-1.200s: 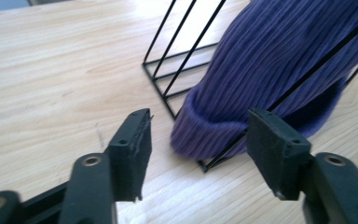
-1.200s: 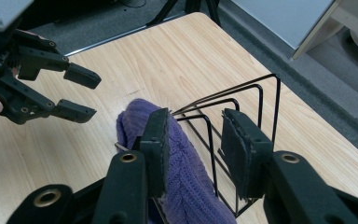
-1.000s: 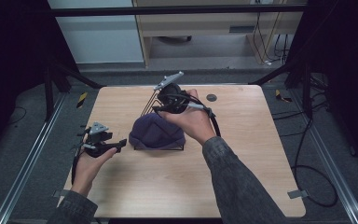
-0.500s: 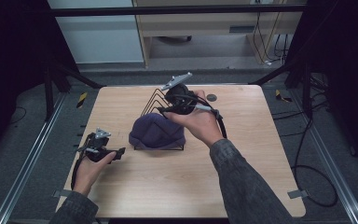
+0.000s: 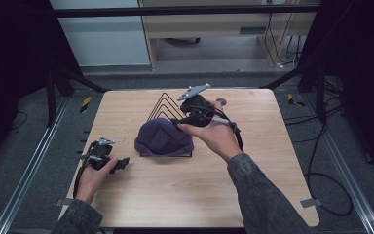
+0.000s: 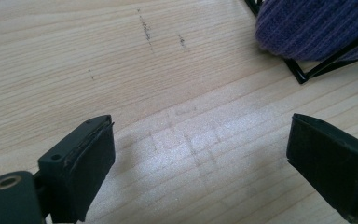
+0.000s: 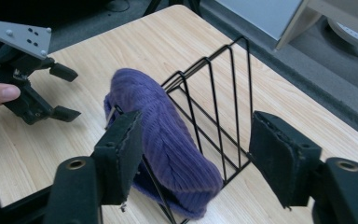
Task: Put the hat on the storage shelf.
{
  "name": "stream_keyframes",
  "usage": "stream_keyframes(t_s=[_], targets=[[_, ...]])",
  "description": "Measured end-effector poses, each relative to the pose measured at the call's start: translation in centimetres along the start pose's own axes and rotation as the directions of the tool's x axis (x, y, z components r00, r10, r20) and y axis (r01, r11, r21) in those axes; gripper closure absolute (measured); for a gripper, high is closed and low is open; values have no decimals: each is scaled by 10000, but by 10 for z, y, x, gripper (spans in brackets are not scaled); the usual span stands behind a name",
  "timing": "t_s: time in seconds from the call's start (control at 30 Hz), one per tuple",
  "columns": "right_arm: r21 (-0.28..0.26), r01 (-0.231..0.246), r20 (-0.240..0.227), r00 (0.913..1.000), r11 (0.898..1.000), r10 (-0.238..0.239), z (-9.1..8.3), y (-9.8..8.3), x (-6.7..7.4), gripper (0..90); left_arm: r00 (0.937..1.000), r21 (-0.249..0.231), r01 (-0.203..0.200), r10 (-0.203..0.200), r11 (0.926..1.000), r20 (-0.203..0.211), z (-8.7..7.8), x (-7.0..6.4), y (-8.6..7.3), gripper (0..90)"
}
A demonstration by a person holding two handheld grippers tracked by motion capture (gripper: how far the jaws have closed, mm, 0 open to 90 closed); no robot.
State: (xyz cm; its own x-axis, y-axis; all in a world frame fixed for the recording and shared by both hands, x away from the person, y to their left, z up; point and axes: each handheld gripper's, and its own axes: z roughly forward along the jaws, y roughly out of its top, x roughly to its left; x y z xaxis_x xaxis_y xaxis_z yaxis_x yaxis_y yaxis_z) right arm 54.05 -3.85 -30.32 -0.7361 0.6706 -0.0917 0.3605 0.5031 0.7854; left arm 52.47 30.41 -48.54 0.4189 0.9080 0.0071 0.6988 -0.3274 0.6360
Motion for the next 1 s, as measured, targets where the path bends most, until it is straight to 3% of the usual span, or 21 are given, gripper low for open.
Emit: stream_keyframes(t_s=[0.63,1.0], targets=[[-381,-816,503,9952,9959,834,-31,-28,-27,232,9999,424,-84,80,9991,108,7,-1,-3,57],[-626,-1387,930,9852,9883,1442,-47,-57,-43,174,9998,431,-196,197,9989,-10,9,-2,-5,27]])
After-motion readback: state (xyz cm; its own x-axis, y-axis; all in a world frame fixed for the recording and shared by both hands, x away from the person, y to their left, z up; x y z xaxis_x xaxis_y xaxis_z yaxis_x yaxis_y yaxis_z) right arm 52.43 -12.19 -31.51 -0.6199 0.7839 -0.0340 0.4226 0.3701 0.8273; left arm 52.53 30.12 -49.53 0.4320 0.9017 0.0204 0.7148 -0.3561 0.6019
